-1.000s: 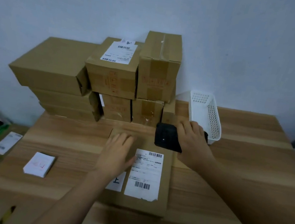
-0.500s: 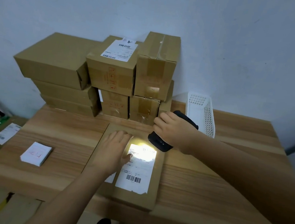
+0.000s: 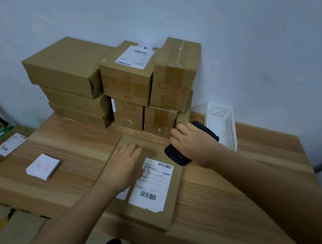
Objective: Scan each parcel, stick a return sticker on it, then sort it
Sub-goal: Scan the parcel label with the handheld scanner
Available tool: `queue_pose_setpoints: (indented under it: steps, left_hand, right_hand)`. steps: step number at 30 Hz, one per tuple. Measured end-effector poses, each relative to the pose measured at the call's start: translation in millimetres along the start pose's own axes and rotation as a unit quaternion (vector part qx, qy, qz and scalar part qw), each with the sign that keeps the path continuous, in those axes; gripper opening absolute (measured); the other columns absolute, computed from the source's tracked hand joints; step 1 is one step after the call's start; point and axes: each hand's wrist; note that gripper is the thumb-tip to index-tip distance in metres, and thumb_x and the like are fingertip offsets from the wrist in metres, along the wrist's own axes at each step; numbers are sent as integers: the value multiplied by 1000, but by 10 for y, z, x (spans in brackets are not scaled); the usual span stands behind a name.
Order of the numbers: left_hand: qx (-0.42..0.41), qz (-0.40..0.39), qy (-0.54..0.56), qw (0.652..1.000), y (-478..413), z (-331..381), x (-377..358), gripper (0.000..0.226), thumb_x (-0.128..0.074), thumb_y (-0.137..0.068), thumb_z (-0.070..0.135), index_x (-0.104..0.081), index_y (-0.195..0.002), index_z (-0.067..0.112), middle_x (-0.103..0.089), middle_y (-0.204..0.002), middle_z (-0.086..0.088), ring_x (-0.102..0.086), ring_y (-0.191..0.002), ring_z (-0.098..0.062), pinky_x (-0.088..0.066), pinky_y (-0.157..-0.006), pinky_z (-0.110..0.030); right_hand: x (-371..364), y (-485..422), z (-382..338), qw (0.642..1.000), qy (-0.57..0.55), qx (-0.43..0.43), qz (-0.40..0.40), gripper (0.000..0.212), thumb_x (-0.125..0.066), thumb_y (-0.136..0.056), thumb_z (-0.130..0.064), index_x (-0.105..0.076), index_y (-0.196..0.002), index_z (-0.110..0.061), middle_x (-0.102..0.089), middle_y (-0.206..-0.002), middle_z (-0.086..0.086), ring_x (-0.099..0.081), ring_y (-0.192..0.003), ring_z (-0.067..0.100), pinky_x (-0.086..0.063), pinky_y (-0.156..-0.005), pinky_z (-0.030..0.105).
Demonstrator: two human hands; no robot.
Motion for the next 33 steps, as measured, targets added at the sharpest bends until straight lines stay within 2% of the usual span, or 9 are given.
queue_pose_setpoints:
  steps: [4,8,10,14,17,20,24,30,33]
  left_hand:
    - [-4,3,0,1000,-25,-33,26,62,-70,-82,38,-49,-136,16,-50,-132,-1,-44,-121,-23,-35,-98,-33]
    - [5,15,0,1000,-23,-138,85,59,-69,-83,40,-51,-134,17,-52,-128,0,-46,-117,-22,-37,-98,-34]
    - [8,23,1,1000,-16,-237,140,56,-69,-83,38,-52,-131,16,-53,-126,-2,-48,-115,-22,-39,-98,-35]
    - [15,75,5,997,15,-550,274,50,-73,-80,34,-58,-122,13,-58,-114,-3,-53,-106,-23,-44,-89,-37]
    - [30,99,4,995,36,-887,345,42,-62,-84,39,-59,-116,11,-58,-107,-5,-53,-96,-25,-46,-80,-38]
    - [41,104,8,994,67,-1251,404,47,-48,-83,44,-61,-113,9,-58,-104,-6,-52,-91,-25,-45,-75,-36]
    - [42,68,13,997,109,-1828,450,47,-47,-84,43,-61,-115,10,-59,-105,-6,-55,-89,-26,-48,-73,-37]
    - [22,-17,-4,1000,130,-2767,339,49,-42,-86,43,-62,-109,5,-61,-102,-11,-59,-88,-30,-50,-77,-39]
    - [18,-47,-14,999,144,-3100,240,48,-43,-85,43,-63,-102,3,-63,-98,-13,-61,-86,-31,-52,-77,-38]
  right_hand:
    - [15,-10,-19,999,-3,-32,-34,44,-63,-82,-14,-50,-124,-8,-51,-122,10,-48,-109,28,-37,-97,37]
    - [-73,-112,-116,987,-80,-131,-55,75,-74,-74,-26,-37,-138,-13,-42,-129,8,-39,-116,26,-35,-99,36]
    - [-112,-207,-209,968,-160,-185,-60,82,-78,-66,-40,-40,-135,-16,-40,-124,5,-35,-112,23,-36,-94,34]
    - [-171,-478,-458,911,-295,-285,-52,85,-79,-56,-51,-43,-126,-19,-38,-116,2,-33,-104,20,-35,-85,32]
    - [-172,-770,-695,837,-416,-357,-5,84,-80,-54,-49,-44,-124,-20,-38,-113,1,-32,-102,18,-35,-84,32]
    - [-146,-1161,-952,771,-492,-403,31,81,-81,-54,-50,-44,-120,-21,-39,-111,-1,-36,-108,19,-40,-91,36]
    - [-132,-1778,-1308,693,-558,-454,55,77,-80,-54,-51,-43,-115,-22,-38,-107,-3,-35,-108,15,-41,-88,33]
    - [-240,-2578,-1895,631,-564,-530,51,72,-76,-49,-54,-44,-105,-21,-42,-103,-2,-39,-102,13,-40,-80,30]
    - [-374,-2854,-2194,622,-547,-560,15,74,-71,-49,-60,-44,-104,-17,-46,-104,2,-42,-104,20,-33,-80,29]
Point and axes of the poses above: each hand's wrist, its own y-axis away from the middle knuckle, its own x-axis out of the back of the hand, z = x × y
